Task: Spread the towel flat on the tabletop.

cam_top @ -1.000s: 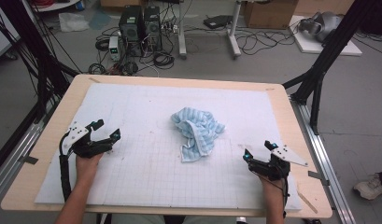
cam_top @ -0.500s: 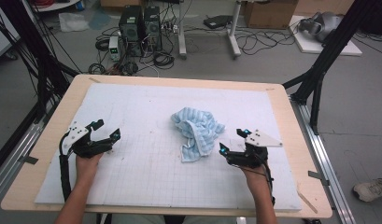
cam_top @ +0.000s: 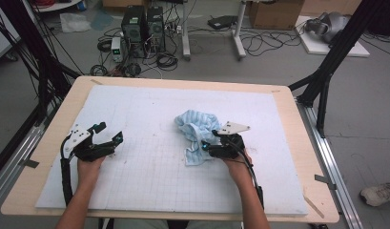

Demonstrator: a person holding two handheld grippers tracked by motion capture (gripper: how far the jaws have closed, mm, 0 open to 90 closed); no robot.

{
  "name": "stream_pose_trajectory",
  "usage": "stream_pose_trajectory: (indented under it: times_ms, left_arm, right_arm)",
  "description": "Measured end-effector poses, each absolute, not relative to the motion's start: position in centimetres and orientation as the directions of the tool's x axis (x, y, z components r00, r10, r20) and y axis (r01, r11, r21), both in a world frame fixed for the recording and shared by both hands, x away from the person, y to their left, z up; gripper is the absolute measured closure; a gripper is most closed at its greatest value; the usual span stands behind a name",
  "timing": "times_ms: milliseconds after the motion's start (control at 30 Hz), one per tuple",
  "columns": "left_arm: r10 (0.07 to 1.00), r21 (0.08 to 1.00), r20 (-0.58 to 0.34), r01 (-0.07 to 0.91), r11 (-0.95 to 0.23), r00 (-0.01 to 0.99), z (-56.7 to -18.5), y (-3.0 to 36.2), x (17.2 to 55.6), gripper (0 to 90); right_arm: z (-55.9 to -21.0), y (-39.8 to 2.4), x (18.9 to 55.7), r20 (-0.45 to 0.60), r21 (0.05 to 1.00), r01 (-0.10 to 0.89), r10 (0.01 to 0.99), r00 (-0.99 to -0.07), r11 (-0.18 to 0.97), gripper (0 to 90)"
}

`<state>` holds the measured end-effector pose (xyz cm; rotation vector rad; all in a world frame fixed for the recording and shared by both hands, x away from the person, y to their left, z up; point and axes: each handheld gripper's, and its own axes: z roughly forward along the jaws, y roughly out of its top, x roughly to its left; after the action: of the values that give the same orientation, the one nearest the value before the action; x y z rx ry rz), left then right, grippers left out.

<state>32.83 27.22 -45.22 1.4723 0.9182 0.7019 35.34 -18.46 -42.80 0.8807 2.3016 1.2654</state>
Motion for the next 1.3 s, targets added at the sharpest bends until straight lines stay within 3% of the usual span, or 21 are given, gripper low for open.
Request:
stream_pose_trajectory:
  times_ms: [67,100,133,167,267,367,533,767,1000,1033,1300]
  left_arm:
    - [0.859,0.99,-0.086,0.142,0.015,0.505,-45.2,27.2,32.8,16.9]
    - [0.859,0.99,-0.087,0.142,0.016,0.505,-45.2,27.2,32.8,17.1]
    - [0.86,0.99,-0.084,0.14,0.015,0.504,-45.2,27.2,32.8,17.1]
    - [0.86,0.99,-0.084,0.14,0.015,0.504,-45.2,27.2,32.8,17.1]
    - [0.86,0.99,-0.085,0.14,0.015,0.504,-45.2,27.2,32.8,17.2]
    - [0.86,0.99,-0.084,0.14,0.015,0.503,-45.2,27.2,32.8,17.4]
    - [0.86,0.99,-0.085,0.14,0.016,0.504,-45.2,27.2,32.8,17.5]
    - [0.86,0.99,-0.084,0.141,0.014,0.503,-45.2,27.2,32.8,17.6]
    - [0.86,0.99,-0.084,0.14,0.015,0.504,-45.2,27.2,32.8,17.7]
    - [0.86,0.99,-0.083,0.14,0.014,0.504,-45.2,27.2,32.8,17.8]
    - [0.861,0.99,-0.077,0.141,0.006,0.503,-45.2,27.2,32.9,18.5]
  right_arm:
    - [-43.1,-18.1,35.5,-0.01,0.836,0.359,0.666,-0.746,0.415,55.0]
    - [-43.2,-17.5,35.4,-0.024,0.82,0.356,0.648,-0.761,0.448,70.7]
    - [-43.2,-17.5,35.4,-0.024,0.82,0.356,0.648,-0.761,0.448,70.7]
    - [-43.1,-16.8,35.3,0.004,0.826,0.352,0.619,-0.786,0.441,76.8]
    - [-42.9,-15.8,35.0,0.042,0.836,0.343,0.573,-0.819,0.429,78.3]
    - [-41.9,-13.4,34.1,0.104,0.866,0.306,0.457,-0.884,0.395,78.5]
    - [-40.1,-12.4,33.7,0.138,0.917,0.273,0.412,-0.901,0.291,78.1]
    - [-38.6,-13.8,35.2,0.096,0.926,0.281,0.559,-0.824,0.254,77.6]
    - [-38.9,-17.2,36.8,0.089,0.923,0.342,0.766,-0.637,0.177,76.8]
    - [-39.1,-18.2,37.3,0.103,0.921,0.364,0.812,-0.575,0.14,76.6]
    - [-39.5,-19.5,39.9,0.089,0.907,0.403,0.881,-0.464,0.121,76.9]
